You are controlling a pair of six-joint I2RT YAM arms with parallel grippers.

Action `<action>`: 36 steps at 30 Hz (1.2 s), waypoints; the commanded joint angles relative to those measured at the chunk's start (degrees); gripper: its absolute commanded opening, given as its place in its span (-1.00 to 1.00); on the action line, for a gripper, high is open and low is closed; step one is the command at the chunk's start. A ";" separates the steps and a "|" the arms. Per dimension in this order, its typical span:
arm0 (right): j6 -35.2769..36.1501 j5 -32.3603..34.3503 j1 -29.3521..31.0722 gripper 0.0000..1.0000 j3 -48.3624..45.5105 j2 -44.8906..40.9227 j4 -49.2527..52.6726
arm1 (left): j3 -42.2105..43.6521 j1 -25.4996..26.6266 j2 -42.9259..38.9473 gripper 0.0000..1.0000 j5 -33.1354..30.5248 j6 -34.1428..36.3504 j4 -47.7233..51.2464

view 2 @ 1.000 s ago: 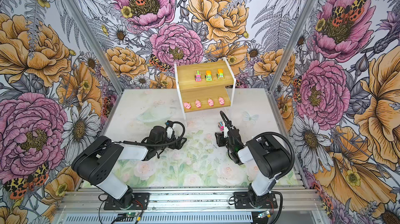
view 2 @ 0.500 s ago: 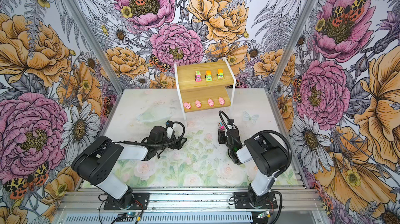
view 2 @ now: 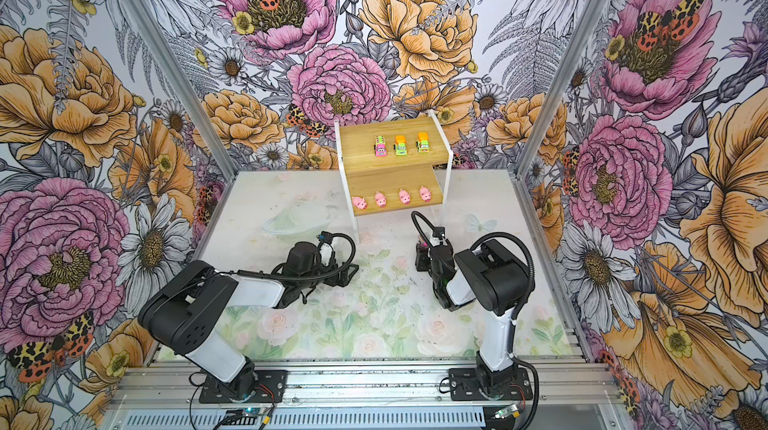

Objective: Place and organize the plastic toys onto the shelf

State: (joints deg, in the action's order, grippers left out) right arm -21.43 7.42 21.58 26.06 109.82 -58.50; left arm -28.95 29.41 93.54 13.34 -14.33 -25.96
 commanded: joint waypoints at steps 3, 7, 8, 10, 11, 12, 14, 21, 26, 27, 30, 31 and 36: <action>1.38 -2.18 0.06 0.04 2.46 3.24 -2.50 | -0.23 0.45 1.13 0.97 -0.35 1.01 0.33; 2.16 -3.70 0.00 -0.03 3.36 4.24 -2.50 | -0.15 0.42 0.92 0.97 -0.35 0.99 0.46; 2.38 -4.05 -0.05 -0.04 3.46 4.31 -2.50 | -0.15 0.43 0.87 0.98 -0.26 1.03 0.47; 3.30 -4.84 -0.09 -0.07 3.66 4.44 -2.34 | -0.14 0.39 0.91 0.98 -0.33 0.95 0.46; 3.71 -5.31 -0.11 -0.12 3.88 4.42 -2.10 | -0.19 0.35 0.87 0.97 -0.26 0.92 0.42; 4.10 -5.91 -0.11 -0.18 4.04 4.36 -1.89 | -0.14 0.44 0.93 0.97 -0.30 0.89 0.46; 4.75 -7.55 -0.09 -0.24 4.25 4.35 -1.81 | -0.23 0.38 0.94 0.98 -0.27 0.80 0.47; 5.27 -8.79 0.10 -0.25 3.40 3.69 -2.45 | -0.06 0.47 0.79 0.98 -0.27 0.62 0.47; 4.13 -7.03 0.12 -0.07 3.07 4.47 -3.74 | -0.05 0.41 0.85 0.97 -0.31 0.68 0.44; 3.68 -6.93 0.06 -0.04 3.25 4.76 -4.11 | -0.14 0.43 0.84 0.98 -0.33 0.67 0.42; 2.72 -5.91 0.06 0.03 3.61 5.73 -5.53 | -0.06 0.46 0.80 0.98 -0.26 0.66 0.42; 2.46 -5.60 0.08 0.04 3.64 5.90 -6.08 | -0.07 0.43 0.81 0.98 -0.30 0.70 0.46; 1.60 -2.85 0.11 0.05 3.88 4.89 -3.97 | -0.05 0.47 0.87 0.98 -0.18 0.70 0.42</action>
State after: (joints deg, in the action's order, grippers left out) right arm -18.50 1.96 21.47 29.34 114.21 -62.52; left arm -28.95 29.41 93.56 13.34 -14.35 -25.96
